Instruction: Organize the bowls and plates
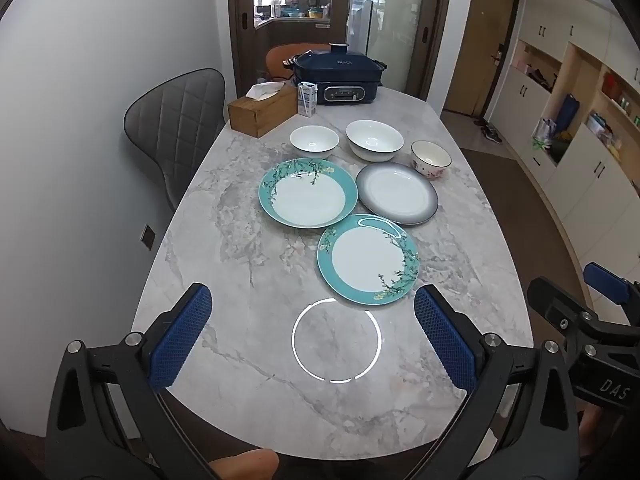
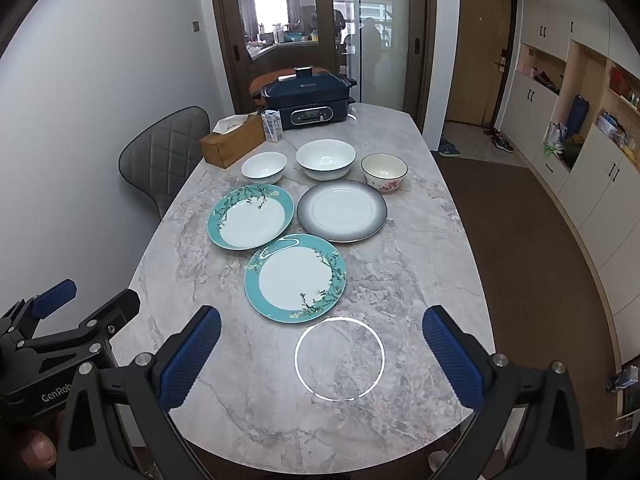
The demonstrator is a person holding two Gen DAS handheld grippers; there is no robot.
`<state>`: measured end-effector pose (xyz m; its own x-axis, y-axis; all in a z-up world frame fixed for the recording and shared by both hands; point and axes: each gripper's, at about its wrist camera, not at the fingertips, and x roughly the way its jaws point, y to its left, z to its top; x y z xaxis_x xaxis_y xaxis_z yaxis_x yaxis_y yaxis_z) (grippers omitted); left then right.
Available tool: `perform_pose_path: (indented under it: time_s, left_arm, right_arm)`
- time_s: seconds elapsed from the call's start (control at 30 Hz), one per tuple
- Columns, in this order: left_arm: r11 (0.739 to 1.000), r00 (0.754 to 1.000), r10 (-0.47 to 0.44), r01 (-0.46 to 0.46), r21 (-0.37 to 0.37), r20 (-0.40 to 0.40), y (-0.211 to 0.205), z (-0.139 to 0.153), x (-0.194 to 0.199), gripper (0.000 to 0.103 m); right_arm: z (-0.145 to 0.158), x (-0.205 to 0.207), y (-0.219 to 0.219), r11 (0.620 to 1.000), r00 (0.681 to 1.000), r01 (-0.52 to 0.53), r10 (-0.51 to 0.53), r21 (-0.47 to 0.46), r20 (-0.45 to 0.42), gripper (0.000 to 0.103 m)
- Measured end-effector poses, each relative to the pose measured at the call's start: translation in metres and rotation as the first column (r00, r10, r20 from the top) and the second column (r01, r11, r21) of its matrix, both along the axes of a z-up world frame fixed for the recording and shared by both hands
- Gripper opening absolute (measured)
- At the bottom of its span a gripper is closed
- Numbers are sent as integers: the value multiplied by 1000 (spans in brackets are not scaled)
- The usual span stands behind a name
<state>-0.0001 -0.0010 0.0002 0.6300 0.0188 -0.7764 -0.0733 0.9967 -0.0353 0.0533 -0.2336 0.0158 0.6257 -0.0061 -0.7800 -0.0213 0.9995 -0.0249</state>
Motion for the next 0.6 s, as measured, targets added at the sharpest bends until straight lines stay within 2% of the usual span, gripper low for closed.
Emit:
perform_pose_path:
  time_s: [0.6]
  left_arm:
    - [1000, 1000, -2, 2, -9, -4, 1, 0, 0, 103]
  right_arm:
    - [-2, 2, 0, 1000, 1000, 0, 0, 4, -3, 103]
